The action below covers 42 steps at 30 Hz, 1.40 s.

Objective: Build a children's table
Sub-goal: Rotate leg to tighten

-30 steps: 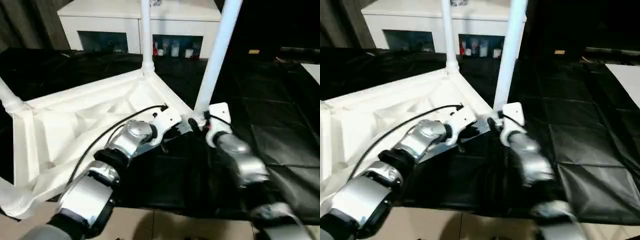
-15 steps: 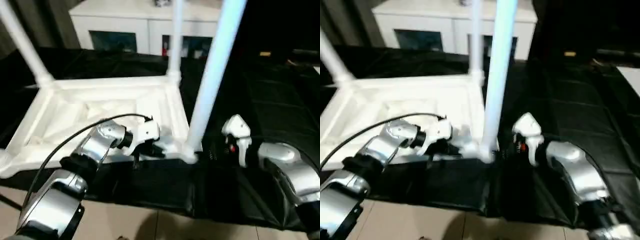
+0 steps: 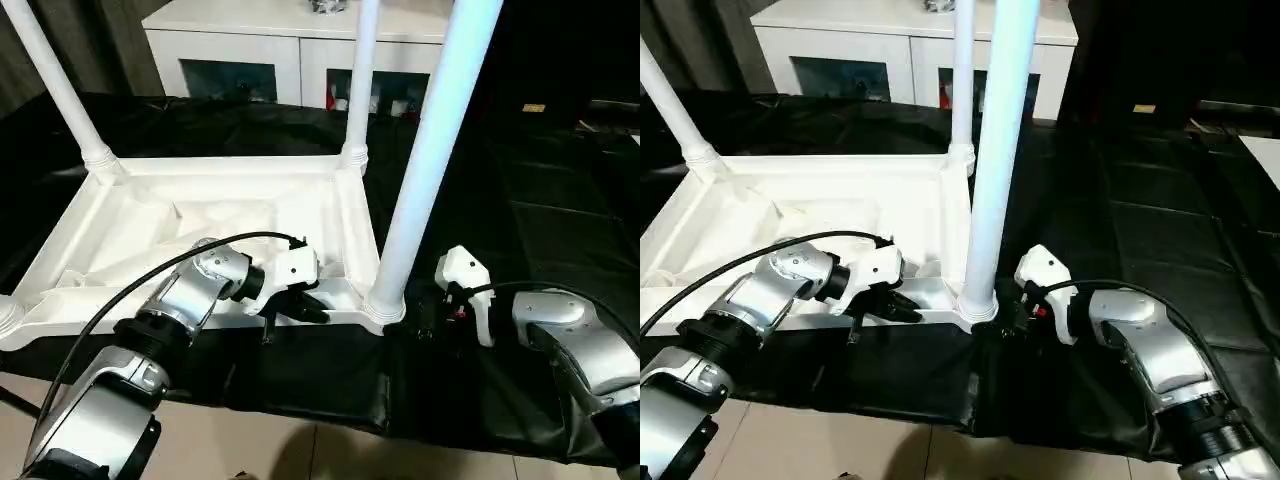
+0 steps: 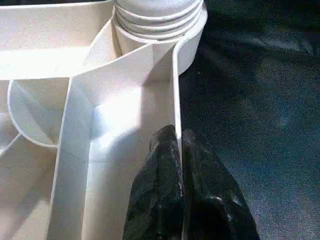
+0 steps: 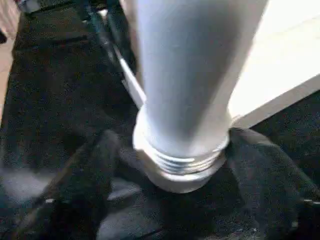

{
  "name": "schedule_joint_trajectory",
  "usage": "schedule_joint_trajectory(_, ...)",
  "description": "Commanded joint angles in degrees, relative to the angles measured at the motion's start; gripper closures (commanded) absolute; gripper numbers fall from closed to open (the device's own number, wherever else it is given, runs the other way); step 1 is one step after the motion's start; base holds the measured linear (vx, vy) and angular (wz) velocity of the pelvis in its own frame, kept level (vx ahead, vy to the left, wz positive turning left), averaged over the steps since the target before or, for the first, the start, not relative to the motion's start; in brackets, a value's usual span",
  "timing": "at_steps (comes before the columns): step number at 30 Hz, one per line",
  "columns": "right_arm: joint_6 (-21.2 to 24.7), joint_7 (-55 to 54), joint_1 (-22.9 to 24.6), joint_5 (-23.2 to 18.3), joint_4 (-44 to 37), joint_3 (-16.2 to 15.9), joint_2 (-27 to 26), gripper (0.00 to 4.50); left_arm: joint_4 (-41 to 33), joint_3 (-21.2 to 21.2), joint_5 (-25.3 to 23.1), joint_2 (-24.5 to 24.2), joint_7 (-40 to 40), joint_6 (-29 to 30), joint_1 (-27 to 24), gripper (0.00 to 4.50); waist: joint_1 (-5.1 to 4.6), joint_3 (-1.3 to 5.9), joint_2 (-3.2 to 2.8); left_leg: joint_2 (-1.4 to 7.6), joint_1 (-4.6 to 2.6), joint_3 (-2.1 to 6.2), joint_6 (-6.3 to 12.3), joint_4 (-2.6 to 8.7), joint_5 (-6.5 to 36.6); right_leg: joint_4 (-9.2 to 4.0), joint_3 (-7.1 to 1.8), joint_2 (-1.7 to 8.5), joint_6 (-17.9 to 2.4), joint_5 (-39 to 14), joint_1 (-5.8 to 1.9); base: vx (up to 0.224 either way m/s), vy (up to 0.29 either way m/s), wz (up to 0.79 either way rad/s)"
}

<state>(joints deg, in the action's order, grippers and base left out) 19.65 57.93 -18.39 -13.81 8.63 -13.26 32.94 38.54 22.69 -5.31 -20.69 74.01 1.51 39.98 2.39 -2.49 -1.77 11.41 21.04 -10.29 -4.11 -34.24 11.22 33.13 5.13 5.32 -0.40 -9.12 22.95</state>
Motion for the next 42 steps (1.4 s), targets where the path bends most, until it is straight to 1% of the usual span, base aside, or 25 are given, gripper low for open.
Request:
schedule_joint_trajectory(1,-0.34,0.12,-0.94,0.10,0.84,-0.25,-0.55,1.24,-1.25,1.85,-0.79,-0.26,1.71,0.59,-1.04,4.50,-0.03,3.63,0.62,1.92,-0.40,0.32,4.63,4.13,10.17,-3.05,-2.68,3.15,-14.50,-11.36,-3.14,0.000,0.000,0.00)
schedule_joint_trajectory(5,-0.48,0.09,-0.94,0.20,1.17,-0.04,-0.95,1.54,-2.03,1.80,-0.85,-0.40,1.67,1.23,-1.36,4.50,0.01,3.62,0.62,1.98,-0.48,0.33,4.48,4.15,10.08,-3.02,-2.70,3.07,-14.30,-11.49,-3.14,0.000,0.000,0.00)
schedule_joint_trajectory(7,-0.69,0.04,-0.91,0.29,1.49,0.21,-1.37,1.83,-2.22,1.84,-0.88,-0.52,1.65,1.42,-1.46,4.50,-0.01,3.64,0.65,1.95,-0.46,0.33,4.48,4.13,10.05,-3.01,-2.69,3.08,-14.25,-11.45,-3.16,0.000,0.000,0.00)
schedule_joint_trajectory(9,-0.91,0.14,-0.89,0.33,1.70,0.27,-1.59,1.85,-2.37,1.85,-0.93,-0.60,1.65,1.51,-1.54,4.50,-0.04,3.68,0.71,1.90,-0.42,0.31,4.53,4.07,9.98,-2.98,-2.68,3.11,-14.32,-11.37,-3.23,0.000,0.000,0.00)
schedule_joint_trajectory(10,-0.91,0.14,-0.89,0.33,1.70,0.27,-1.59,1.85,-2.37,1.85,-0.93,-0.60,1.65,1.51,-1.54,4.50,-0.08,3.61,0.72,1.87,-0.39,0.29,4.55,4.11,10.14,-3.07,-2.67,3.09,-14.13,-11.85,-3.20,0.000,0.000,0.00)
schedule_joint_trajectory(11,-1.09,0.10,-0.92,0.38,1.84,0.29,-1.75,2.09,-2.48,1.87,-0.95,-0.63,1.65,1.60,-1.58,4.50,-0.11,3.62,0.73,1.85,-0.39,0.29,4.51,4.09,10.23,-3.08,-2.66,3.09,-14.04,-12.15,-3.20,0.000,0.000,0.00)
schedule_joint_trajectory(12,-1.39,0.20,-0.79,0.47,1.82,0.15,-1.90,2.09,-2.72,1.91,-0.94,-0.65,1.67,1.80,-1.71,4.50,-0.22,3.58,0.88,1.81,-0.36,0.29,4.40,4.10,10.56,-3.18,-2.63,3.10,-13.77,-13.07,-3.21,0.000,0.000,0.00)
schedule_joint_trajectory(13,-1.57,0.18,-0.69,0.57,1.84,0.08,-2.01,2.16,-2.95,1.92,-0.94,-0.66,1.68,1.98,-1.81,4.50,-0.21,3.58,0.85,1.85,-0.44,0.31,4.34,4.11,10.69,-3.22,-2.64,3.14,-13.71,-13.49,-3.19,0.000,0.000,0.00)
schedule_joint_trajectory(14,-1.84,0.13,-0.45,0.77,1.80,-0.06,-2.13,2.24,-3.35,1.95,-0.93,-0.69,1.71,2.25,-2.04,4.50,-0.37,3.52,0.85,1.84,-0.37,0.35,4.17,4.16,11.06,-3.30,-2.63,3.11,-13.38,-14.53,-3.16,0.000,0.000,0.00)
schedule_joint_trajectory(15,-1.92,0.12,-0.34,0.83,1.76,-0.08,-2.15,2.32,-3.52,1.96,-0.92,-0.70,1.74,2.37,-2.14,4.50,-0.38,3.53,0.79,1.86,-0.40,0.37,4.11,4.17,11.13,-3.31,-2.63,3.13,-13.29,-14.74,-3.16,0.000,0.000,0.00)
schedule_joint_trajectory(18,-2.19,-0.13,-0.13,1.04,1.79,0.03,-2.27,2.55,-3.68,2.01,-0.92,-0.64,1.70,2.43,-2.31,4.50,-0.52,3.54,0.87,1.79,-0.33,0.36,4.11,4.11,11.10,-3.38,-2.63,3.09,-12.98,-15.14,-3.16,0.000,0.000,0.00)
schedule_joint_trajectory(19,-2.86,-0.53,-0.11,1.58,1.97,0.11,-2.27,2.62,-3.75,2.02,-0.92,-0.64,1.73,2.45,-2.37,4.50,-0.54,3.53,0.81,1.79,-0.29,0.38,4.16,4.13,10.94,-3.37,-2.62,3.10,-12.97,-15.07,-3.16,0.000,0.000,0.00)
schedule_joint_trajectory(22,-3.79,-1.07,-0.24,2.29,2.31,0.19,-2.21,2.62,-3.78,2.03,-0.93,-0.67,1.83,2.50,-2.38,4.50,-0.59,3.62,0.82,1.75,-0.45,0.30,4.24,4.03,10.87,-3.39,-2.63,3.03,-13.13,-14.74,-3.07,0.000,0.000,0.00)
schedule_joint_trajectory(23,-4.17,-1.65,-0.49,2.69,2.70,0.34,-2.30,2.62,-3.72,2.05,-0.96,-0.69,1.85,2.46,-2.34,4.50,-0.60,3.59,0.80,1.79,-0.39,0.34,4.30,4.05,10.75,-3.32,-2.64,3.04,-13.23,-14.47,-3.07,0.000,0.000,0.00)
schedule_joint_trajectory(24,-3.59,-1.96,-0.80,2.15,3.07,0.94,-2.66,2.34,-3.66,2.04,-0.98,-0.70,1.83,2.40,-2.30,4.50,-0.64,3.56,0.78,1.78,-0.35,0.34,4.39,4.09,10.85,-3.34,-2.58,2.97,-13.29,-14.40,-3.08,0.000,0.000,0.00)
schedule_joint_trajectory(27,-2.29,-1.03,-1.20,0.42,2.81,2.08,-3.08,2.23,-3.93,2.07,-1.06,-0.79,1.82,2.60,-2.39,4.50,-0.70,3.57,0.82,1.74,-0.39,0.33,4.40,4.07,11.33,-3.44,-2.56,2.99,-13.21,-15.16,-3.09,0.000,0.000,0.00)
schedule_joint_trajectory(28,-2.25,-0.51,-1.32,0.01,2.59,2.13,-3.19,2.12,-4.03,2.10,-1.10,-0.82,1.79,2.65,-2.42,4.50,-0.62,3.68,0.85,1.79,-0.56,0.29,4.46,3.99,11.05,-3.38,-2.63,3.01,-13.38,-14.60,-3.03,0.000,0.000,0.00)
schedule_joint_trajectory(29,-2.32,-0.20,-1.38,-0.17,2.52,2.17,-3.30,1.96,-4.12,2.12,-1.13,-0.83,1.76,2.69,-2.46,4.50,-0.59,3.68,0.81,1.85,-0.52,0.34,4.53,4.02,10.70,-3.26,-2.64,3.01,-13.57,-13.99,-3.06,0.000,0.000,0.00)
schedule_joint_trajectory(30,-2.54,-0.22,-1.46,-0.04,2.46,2.09,-3.46,1.85,-4.16,2.12,-1.16,-0.81,1.69,2.69,-2.48,4.50,-0.55,3.70,0.81,1.84,-0.40,0.33,4.67,4.00,10.01,-3.11,-2.62,2.96,-13.78,-12.89,-3.12,0.000,0.000,0.00)
schedule_joint_trajectory(32,-3.07,-0.45,-1.57,0.60,2.48,1.82,-3.65,1.80,-4.21,2.13,-1.17,-0.78,1.65,2.71,-2.52,4.50,-0.47,3.82,0.82,1.84,-0.43,0.28,5.00,3.90,9.10,-2.91,-2.64,2.99,-14.24,-11.31,-3.14,0.000,0.000,0.00)
schedule_joint_trajectory(35,-4.53,-1.20,-1.77,2.31,3.14,1.21,-3.92,1.43,-4.27,2.12,-1.19,-0.80,1.64,2.74,-2.56,4.50,-0.40,3.81,0.79,1.83,-0.36,0.27,5.17,3.88,8.68,-2.77,-2.62,2.94,-14.59,-10.30,-3.16,0.000,0.000,0.00)
schedule_joint_trajectory(37,-4.79,-1.18,-1.86,2.81,3.50,1.09,-4.23,1.43,-4.27,2.08,-1.23,-0.81,1.58,2.72,-2.59,4.50,-0.42,3.73,0.90,1.82,-0.38,0.27,5.01,3.94,9.36,-2.90,-2.62,3.00,-14.35,-11.51,-3.16,0.000,0.000,0.00)
schedule_joint_trajectory(38,-4.85,-1.27,-1.99,2.88,3.67,1.07,-4.50,1.43,-4.21,2.08,-1.28,-0.83,1.54,2.68,-2.59,4.50,-0.42,3.75,0.82,1.83,-0.47,0.26,4.91,3.91,9.74,-2.96,-2.63,3.06,-14.25,-12.08,-3.09,0.000,0.000,0.00)
schedule_joint_trajectory(42,-5.02,-1.67,-2.48,2.72,3.94,1.21,-5.26,1.43,-4.20,2.04,-1.39,-0.91,1.48,2.68,-2.61,4.50,-0.40,3.73,0.79,1.82,-0.42,0.28,4.77,3.94,9.46,-2.89,-2.65,3.00,-14.23,-11.66,-3.17,0.000,0.000,0.00)
